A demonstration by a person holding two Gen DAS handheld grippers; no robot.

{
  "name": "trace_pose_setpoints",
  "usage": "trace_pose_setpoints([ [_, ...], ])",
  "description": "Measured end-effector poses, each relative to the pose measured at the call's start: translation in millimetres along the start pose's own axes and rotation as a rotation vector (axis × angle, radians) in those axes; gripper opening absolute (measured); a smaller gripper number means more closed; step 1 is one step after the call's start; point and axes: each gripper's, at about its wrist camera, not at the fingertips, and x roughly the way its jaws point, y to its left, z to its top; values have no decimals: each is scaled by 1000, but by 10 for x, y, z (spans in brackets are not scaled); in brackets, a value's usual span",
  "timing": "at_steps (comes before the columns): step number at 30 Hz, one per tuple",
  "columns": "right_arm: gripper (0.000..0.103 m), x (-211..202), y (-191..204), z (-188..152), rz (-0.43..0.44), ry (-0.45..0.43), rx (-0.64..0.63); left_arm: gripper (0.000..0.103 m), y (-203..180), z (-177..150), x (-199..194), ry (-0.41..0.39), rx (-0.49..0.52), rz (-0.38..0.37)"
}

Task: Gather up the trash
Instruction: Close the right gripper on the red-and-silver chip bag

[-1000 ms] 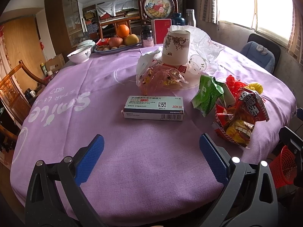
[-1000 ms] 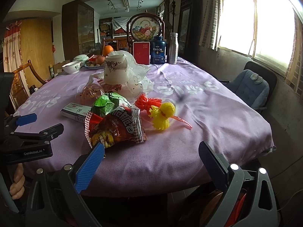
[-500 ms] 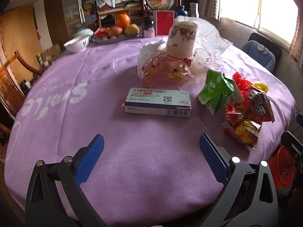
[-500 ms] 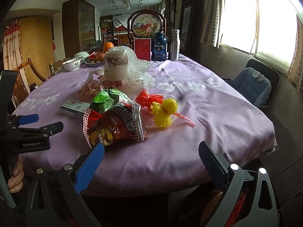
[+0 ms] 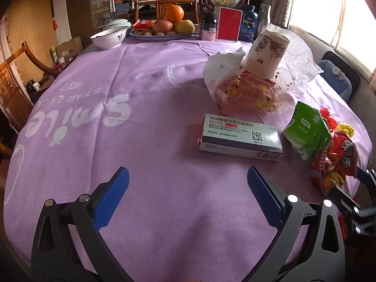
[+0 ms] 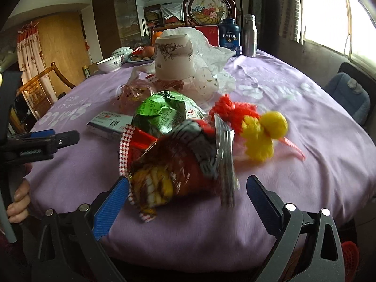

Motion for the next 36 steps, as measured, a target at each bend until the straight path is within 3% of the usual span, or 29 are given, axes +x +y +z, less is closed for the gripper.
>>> trace_pose_setpoints([
  [3, 92, 97, -167, 179, -142, -54, 19, 97, -53, 36, 64, 19, 18, -21],
  [8, 91, 9, -400, 317, -61, -85, 76, 97, -250, 130, 170, 45, 68, -72],
  [15, 94, -195, -515, 191, -44, -118, 99, 97, -620, 260, 319, 69, 138, -144],
  [20, 97, -230, -633, 177, -65, -131, 123, 97, -709, 475, 524, 109, 116, -101],
  [23, 97, -258, -676, 149, -46, -134, 140, 97, -701, 541, 595, 123, 159, -28],
  [28, 97, -298, -645, 115, -13, -150, 140, 97, -249, 522, 452, 82, 186, 101],
  [30, 97, -286, -613, 113, 5, -151, 138, 97, -56, 497, 372, 76, 158, 112],
  [33, 97, -239, -558, 103, 32, -146, 131, 97, 125, 483, 302, 84, 84, 71],
  [36, 97, -221, -531, 107, 35, -139, 133, 97, -27, 530, 251, 77, 59, -39],
])
